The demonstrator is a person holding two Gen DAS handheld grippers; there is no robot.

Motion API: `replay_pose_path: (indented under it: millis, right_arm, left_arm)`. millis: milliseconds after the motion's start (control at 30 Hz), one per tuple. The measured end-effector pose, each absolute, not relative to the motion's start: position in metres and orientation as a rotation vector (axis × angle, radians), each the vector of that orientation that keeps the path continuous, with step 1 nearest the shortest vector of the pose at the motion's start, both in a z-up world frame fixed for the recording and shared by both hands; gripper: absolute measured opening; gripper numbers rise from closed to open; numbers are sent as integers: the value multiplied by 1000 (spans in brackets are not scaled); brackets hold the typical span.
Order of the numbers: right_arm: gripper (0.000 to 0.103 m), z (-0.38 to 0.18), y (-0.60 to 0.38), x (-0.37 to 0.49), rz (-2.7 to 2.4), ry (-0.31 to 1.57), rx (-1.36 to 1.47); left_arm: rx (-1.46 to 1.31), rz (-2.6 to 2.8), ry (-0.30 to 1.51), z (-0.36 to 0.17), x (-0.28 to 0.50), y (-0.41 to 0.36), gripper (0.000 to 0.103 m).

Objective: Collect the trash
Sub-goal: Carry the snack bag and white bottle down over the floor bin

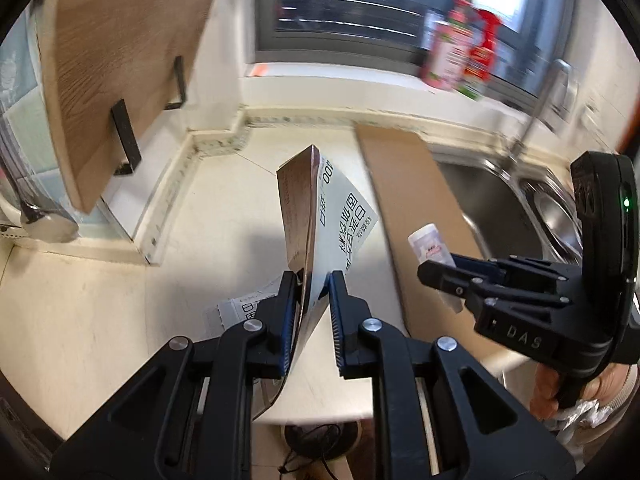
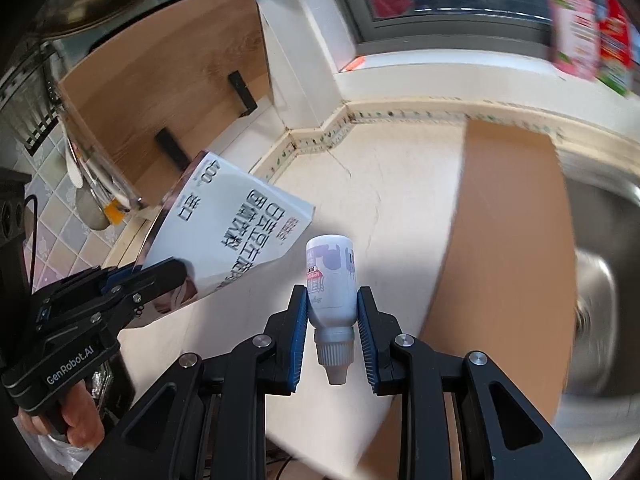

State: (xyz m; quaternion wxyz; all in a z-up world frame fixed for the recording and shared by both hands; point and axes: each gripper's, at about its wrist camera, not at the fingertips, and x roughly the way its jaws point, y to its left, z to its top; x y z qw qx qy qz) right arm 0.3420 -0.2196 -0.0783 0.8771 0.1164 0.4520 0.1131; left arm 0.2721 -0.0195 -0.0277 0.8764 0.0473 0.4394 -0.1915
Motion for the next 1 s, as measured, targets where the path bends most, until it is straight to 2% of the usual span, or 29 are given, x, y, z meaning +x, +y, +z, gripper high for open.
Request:
replay_pose_path:
  millis: [333,533,700,1000]
  right_arm:
    - [24,-80,-201,164,144,968,294]
    - [24,-104,-204,80,125,1021,306]
    - [24,-140,-211,37,127,1071,316]
    - [24,-221,-212,14,153,1188,328]
  left_arm:
    - [202,-562,977,-28,124,-31,13]
    - [211,-558,1021,-45,59,-30,13]
    - [211,-485,1096,-81,25,-32,13]
    - [218,-414,1185,-158,1,-41,13]
